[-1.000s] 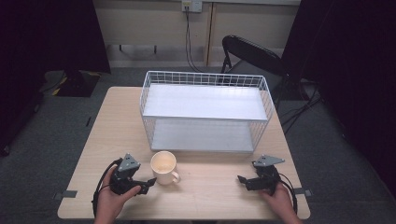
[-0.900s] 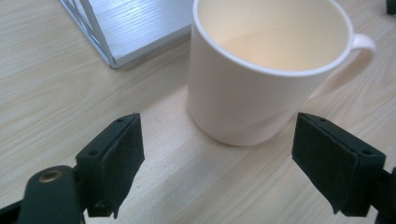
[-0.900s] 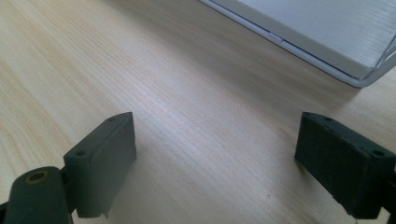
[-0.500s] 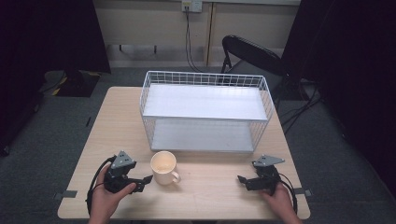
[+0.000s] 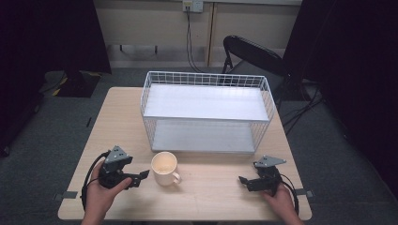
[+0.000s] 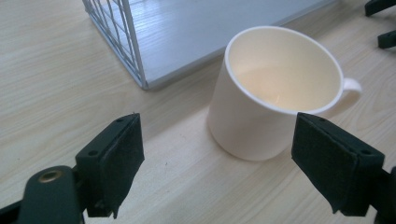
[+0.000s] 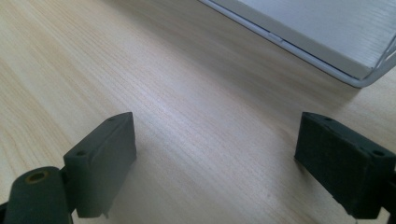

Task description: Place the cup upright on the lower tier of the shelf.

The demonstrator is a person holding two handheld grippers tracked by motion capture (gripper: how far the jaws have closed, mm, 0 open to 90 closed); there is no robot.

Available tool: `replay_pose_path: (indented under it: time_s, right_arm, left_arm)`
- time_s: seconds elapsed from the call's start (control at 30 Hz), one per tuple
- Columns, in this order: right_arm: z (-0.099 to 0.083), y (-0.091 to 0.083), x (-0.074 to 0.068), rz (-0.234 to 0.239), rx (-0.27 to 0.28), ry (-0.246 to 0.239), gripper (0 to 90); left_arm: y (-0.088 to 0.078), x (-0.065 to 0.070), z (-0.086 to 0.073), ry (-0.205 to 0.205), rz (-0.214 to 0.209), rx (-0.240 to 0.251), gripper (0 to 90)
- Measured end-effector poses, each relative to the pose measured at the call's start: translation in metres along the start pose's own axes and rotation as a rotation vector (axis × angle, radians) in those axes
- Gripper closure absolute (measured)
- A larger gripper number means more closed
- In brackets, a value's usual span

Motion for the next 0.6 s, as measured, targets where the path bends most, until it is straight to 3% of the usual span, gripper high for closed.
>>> replay_pose_path:
  time_s: [0.6]
  right_arm:
    - [0.000, 0.000, 0.000, 0.000, 0.000, 0.000, 11.8]
  left_arm:
    - [0.009, -0.002, 0.024, -0.007, 0.014, 0.047, 16.3]
Point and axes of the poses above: each handheld gripper's, and its own axes: y roughly forward along the jaws, z roughly out of its top, x roughly to its right, the point moved 4 cm from there along y, roughly forward along the jaws, and after that the axes turned 10 degrees about -z, right-handed, at the moved point
